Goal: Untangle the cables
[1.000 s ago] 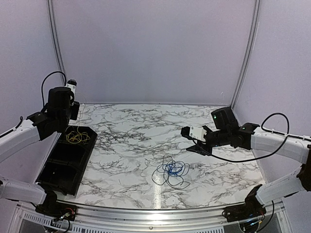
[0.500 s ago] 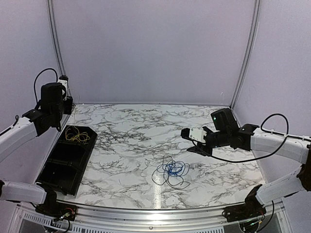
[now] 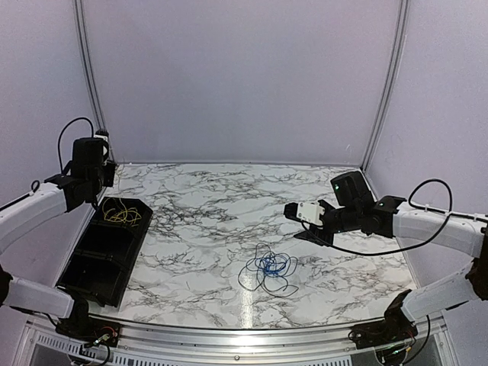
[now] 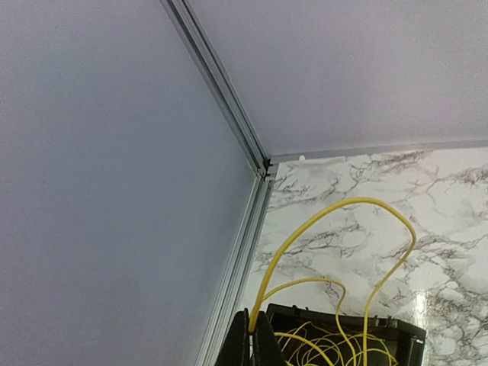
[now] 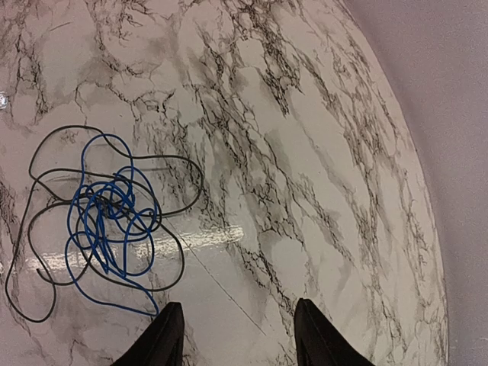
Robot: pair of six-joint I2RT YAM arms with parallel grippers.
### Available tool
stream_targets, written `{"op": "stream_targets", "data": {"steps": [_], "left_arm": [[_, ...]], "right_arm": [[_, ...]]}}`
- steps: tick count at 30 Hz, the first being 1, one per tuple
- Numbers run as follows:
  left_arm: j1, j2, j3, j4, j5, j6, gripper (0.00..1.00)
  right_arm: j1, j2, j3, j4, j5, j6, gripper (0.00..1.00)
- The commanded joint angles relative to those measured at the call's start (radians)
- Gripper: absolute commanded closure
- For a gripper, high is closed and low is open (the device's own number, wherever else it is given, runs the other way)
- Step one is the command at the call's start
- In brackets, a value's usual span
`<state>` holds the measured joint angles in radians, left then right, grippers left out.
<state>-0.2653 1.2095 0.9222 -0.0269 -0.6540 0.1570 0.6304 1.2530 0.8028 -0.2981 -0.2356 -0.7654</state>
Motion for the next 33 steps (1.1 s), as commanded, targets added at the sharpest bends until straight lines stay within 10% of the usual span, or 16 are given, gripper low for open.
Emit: {"op": "stream_targets", "data": {"steps": [1, 16, 33], "left_arm": [[0.015, 0.047, -0.041, -0.028, 0.036, -0.039, 1.00], [0.017, 0.073, -0.034, -0.392, 0.061, -0.257, 1.00], [0.076, 0.293, 0.022, -0.360, 0.065, -0.237, 1.00]], "right_arm": [[0.011, 0.005, 0.000, 0.018, 0.014, -0.012, 0.50], [0.009, 0.036, 0.006, 0.005, 0.024, -0.018, 0.51], [0.011, 0.044, 0.012, -0.009, 0.004, -0.019, 0.51]]}}
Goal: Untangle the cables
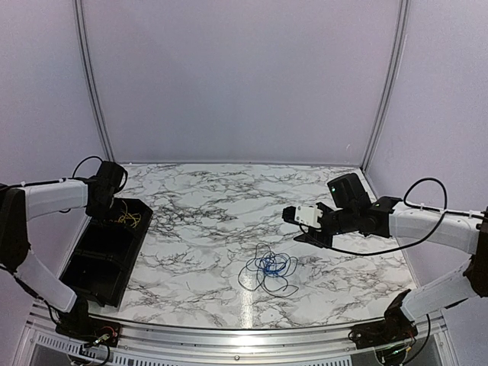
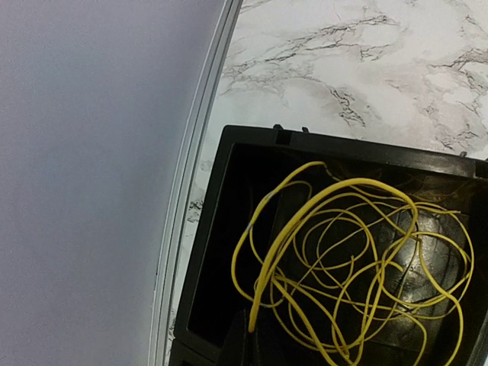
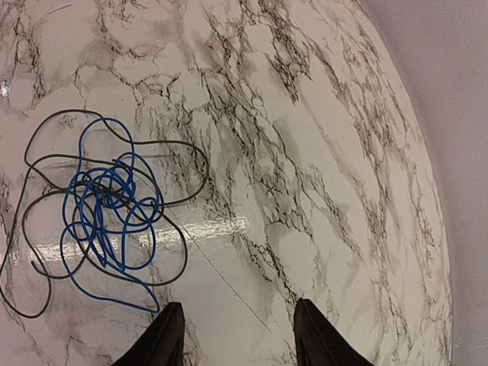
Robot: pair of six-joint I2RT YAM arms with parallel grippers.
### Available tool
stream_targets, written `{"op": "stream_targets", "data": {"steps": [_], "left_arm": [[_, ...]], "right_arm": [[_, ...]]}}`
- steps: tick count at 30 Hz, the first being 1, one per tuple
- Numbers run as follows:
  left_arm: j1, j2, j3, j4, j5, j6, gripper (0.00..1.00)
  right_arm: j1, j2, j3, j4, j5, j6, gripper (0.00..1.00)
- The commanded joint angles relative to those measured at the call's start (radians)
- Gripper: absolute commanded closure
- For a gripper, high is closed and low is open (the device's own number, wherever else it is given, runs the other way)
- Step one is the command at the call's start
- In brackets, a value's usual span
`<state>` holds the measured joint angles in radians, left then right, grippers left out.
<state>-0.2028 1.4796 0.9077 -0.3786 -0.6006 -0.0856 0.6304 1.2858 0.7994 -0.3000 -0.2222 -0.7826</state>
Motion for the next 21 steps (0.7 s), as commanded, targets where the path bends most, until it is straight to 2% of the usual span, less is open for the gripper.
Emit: {"op": "stream_targets", "data": {"steps": [1, 10, 16, 19, 21], "left_arm": [[0.016, 0.024, 0.030, -0.007, 0.019, -0.005, 1.00], [0.021, 0.079, 0.034, 0.001, 0.088, 0.013, 1.00], [0.051, 0.129, 0.071, -0.001, 0.229, 0.045, 1.00], [0.054, 0.122, 0.079, -0.023, 0.231, 0.040, 1.00], [0.054, 0.091, 0.073, -0.024, 0.218, 0.027, 0.93]], "right_arm": [[0.011, 0.013, 0.018, -0.010, -0.011, -0.002, 0.51], [0.011, 0.018, 0.022, -0.015, 0.006, -0.005, 0.51], [0.011, 0.026, 0.022, -0.017, 0.007, -0.006, 0.51], [0.012, 0.027, 0.021, -0.018, 0.007, -0.007, 0.51], [0.012, 0.028, 0.020, -0.016, 0.007, -0.007, 0.51]]}}
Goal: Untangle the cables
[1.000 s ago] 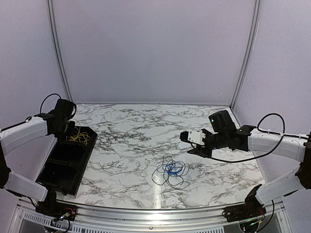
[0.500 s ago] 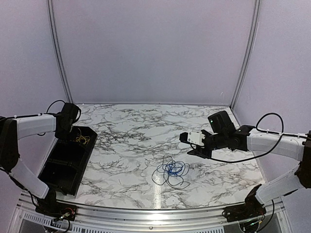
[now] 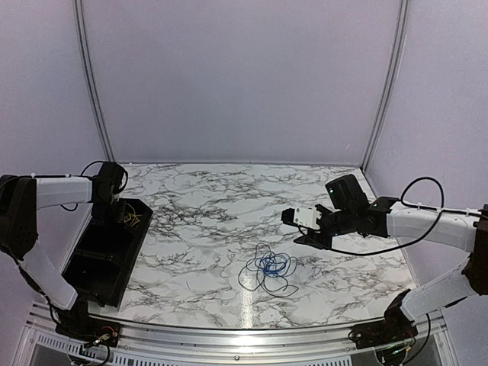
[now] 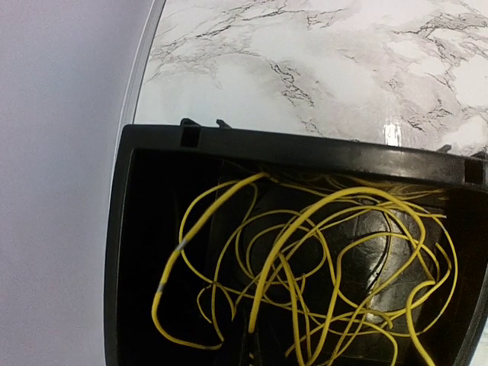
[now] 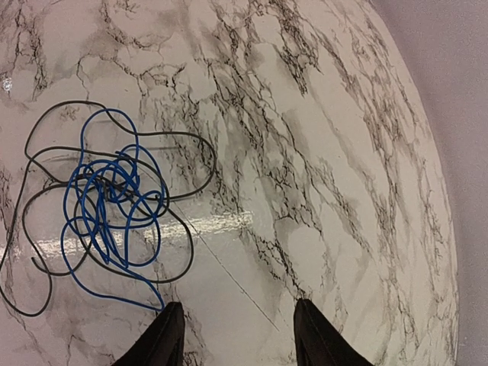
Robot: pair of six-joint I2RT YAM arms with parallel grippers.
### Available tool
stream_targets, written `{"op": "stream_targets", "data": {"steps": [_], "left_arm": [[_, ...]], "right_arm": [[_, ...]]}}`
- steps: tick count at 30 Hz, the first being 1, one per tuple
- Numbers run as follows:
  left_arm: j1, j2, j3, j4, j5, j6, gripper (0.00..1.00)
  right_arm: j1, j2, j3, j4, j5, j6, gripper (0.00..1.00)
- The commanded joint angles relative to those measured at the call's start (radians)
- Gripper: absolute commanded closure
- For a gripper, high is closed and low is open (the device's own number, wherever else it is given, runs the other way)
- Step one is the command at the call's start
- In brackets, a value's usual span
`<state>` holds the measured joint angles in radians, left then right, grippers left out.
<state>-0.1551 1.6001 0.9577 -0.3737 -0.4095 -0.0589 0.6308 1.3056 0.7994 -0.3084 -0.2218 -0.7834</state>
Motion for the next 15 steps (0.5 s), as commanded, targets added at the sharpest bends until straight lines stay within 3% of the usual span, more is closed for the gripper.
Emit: {"op": "stream_targets", "data": {"steps": [1, 6, 15], "left_arm": [[0.006, -0.047, 0.019, -0.028, 0.019, -0.005, 0.88], [0.006, -0.142, 0.005, -0.028, -0.047, -0.034, 0.72], [0.005, -0.334, -0.017, -0.015, -0.056, -0.059, 0.64]], "right_arm": [[0.011, 0.010, 0.021, -0.008, 0.006, -0.007, 0.51], [0.013, 0.023, 0.022, -0.009, 0.006, -0.006, 0.51], [0.012, 0.045, 0.024, -0.011, 0.010, -0.003, 0.51]]}}
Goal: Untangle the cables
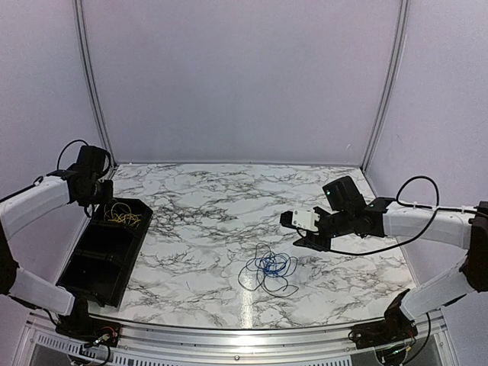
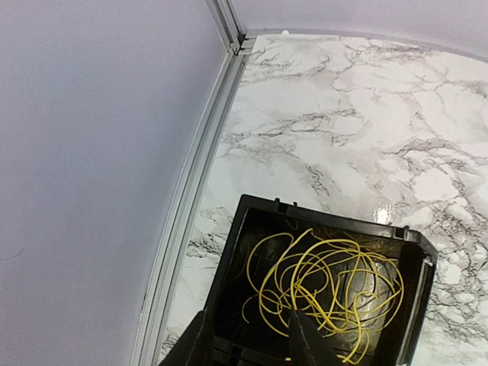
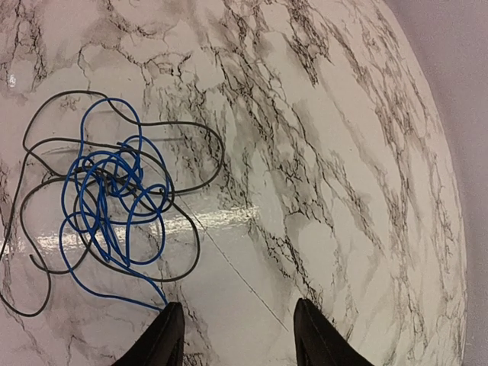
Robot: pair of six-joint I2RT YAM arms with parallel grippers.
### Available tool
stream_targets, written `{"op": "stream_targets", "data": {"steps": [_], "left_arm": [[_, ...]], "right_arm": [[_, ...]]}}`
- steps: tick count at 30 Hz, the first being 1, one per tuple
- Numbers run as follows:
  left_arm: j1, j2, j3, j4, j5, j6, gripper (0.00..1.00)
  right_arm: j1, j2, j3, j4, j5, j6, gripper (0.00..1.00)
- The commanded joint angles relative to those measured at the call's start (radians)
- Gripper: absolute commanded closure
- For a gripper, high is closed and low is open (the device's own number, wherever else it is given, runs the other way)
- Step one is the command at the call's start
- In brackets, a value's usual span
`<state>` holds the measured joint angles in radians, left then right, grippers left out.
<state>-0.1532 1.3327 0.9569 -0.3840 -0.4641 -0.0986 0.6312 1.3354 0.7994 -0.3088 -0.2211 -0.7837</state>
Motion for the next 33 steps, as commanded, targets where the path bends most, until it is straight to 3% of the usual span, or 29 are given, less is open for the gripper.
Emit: {"op": "stream_targets", "data": {"steps": [1, 6, 11, 14, 19, 25, 33], "left_arm": [[0.001, -0.089, -0.018, 0.001, 0.032, -0.020, 0.63], [-0.092, -0.231, -0.045, 0.098, 0.241, -0.025, 0.62], [-0.388, -0.331, -0.148, 0.318, 0.250, -0.021, 0.59], [-0.570, -0.257, -0.141, 0.372, 0.221, -0.042, 0.59], [-0.772, -0.049, -0.113, 0.479, 0.160, -0.069, 0.59], [-0.885, 0.134, -0.102, 0.633, 0.057, -0.188, 0.57], [-0.899, 0.189, -0.148, 0.697, -0.218, -0.320, 0.46]], "right_arm": [[0.013, 0.017, 0.024, -0.010, 0.009, -0.002, 0.51], [0.012, 0.016, 0.031, -0.008, -0.014, 0.014, 0.51], [0.012, 0.031, 0.038, -0.014, -0.038, 0.026, 0.51], [0.013, 0.048, 0.047, -0.028, -0.060, 0.032, 0.52], [0.013, 0.076, 0.064, -0.045, -0.124, 0.059, 0.51], [0.012, 0.166, 0.115, -0.083, -0.164, 0.127, 0.50], [0.012, 0.214, 0.149, -0.104, -0.196, 0.154, 0.52]]}}
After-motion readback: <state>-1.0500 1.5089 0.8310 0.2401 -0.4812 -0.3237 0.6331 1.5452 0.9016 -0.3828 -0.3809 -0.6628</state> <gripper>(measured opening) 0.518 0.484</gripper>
